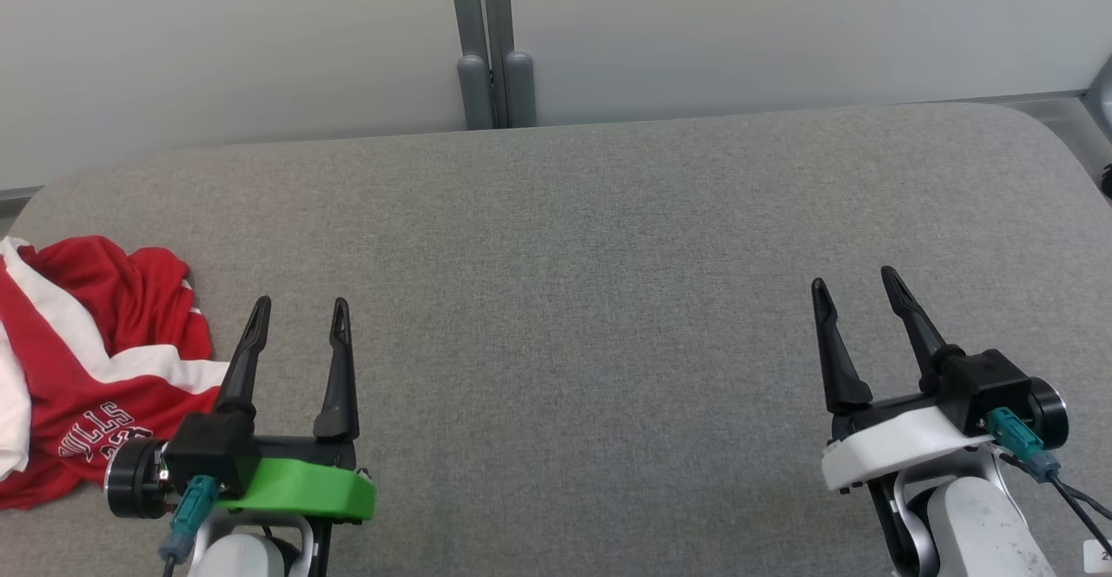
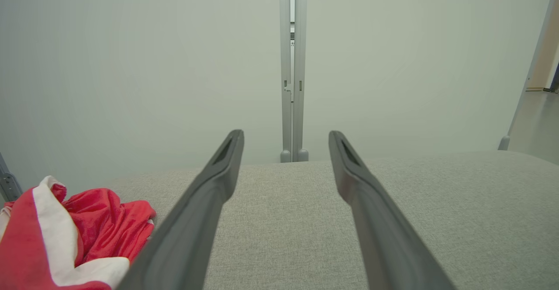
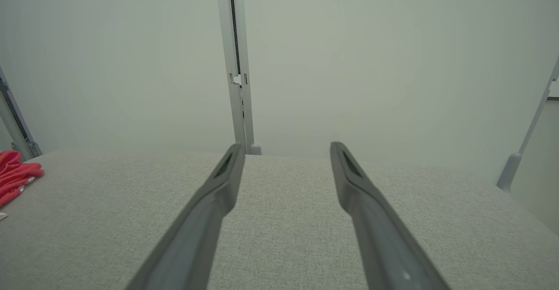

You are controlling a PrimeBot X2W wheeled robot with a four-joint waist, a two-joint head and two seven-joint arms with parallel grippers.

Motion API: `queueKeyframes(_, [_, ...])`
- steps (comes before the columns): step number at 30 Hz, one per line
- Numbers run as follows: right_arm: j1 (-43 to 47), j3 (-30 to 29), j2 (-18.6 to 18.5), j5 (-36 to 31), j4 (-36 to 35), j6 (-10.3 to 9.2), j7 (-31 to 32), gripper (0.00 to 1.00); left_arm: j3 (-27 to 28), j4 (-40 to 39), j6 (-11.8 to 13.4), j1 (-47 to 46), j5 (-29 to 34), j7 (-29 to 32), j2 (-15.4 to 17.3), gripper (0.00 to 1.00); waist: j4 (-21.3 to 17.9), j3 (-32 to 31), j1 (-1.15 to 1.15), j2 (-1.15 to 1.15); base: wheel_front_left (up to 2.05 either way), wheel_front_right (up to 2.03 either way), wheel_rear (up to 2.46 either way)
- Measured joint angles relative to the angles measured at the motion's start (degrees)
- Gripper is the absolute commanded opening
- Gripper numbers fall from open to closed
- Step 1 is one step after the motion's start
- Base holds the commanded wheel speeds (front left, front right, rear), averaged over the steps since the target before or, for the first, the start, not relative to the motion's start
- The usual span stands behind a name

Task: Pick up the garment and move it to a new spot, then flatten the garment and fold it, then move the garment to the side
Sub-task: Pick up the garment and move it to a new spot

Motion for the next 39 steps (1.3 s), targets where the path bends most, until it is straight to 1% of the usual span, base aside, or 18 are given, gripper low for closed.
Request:
queueKeyframes(14, [-0.1,0.3,0.0,0.9,0.5,0.00,0.0,1.00,0.0,0.5,0.1,0.0,-0.3,0.0,0.0,1.00,-0.1,-0.3,0.00,0.00,0.00,0.00,0.00])
queueKeyframes(23, [-0.1,0.7,0.0,1.6,0.5,0.00,0.0,1.00,0.4,1.8,0.1,-0.1,-0.5,0.0,0.0,1.00,0.9,-0.4,0.00,0.00,0.00,0.00,0.00])
queueKeyframes(30, [0.1,1.3,0.0,2.6,0.1,0.00,0.0,1.00,1.3,3.5,0.3,-0.5,-0.5,0.0,0.0,1.00,3.7,-0.4,0.00,0.00,0.00,0.00,0.00])
queueKeyframes(39, [0.3,2.3,0.0,3.1,-0.1,0.00,0.0,1.00,3.7,5.0,1.7,-0.9,-0.3,0.0,0.0,1.00,10.3,0.2,0.00,0.00,0.00,0.00,0.00])
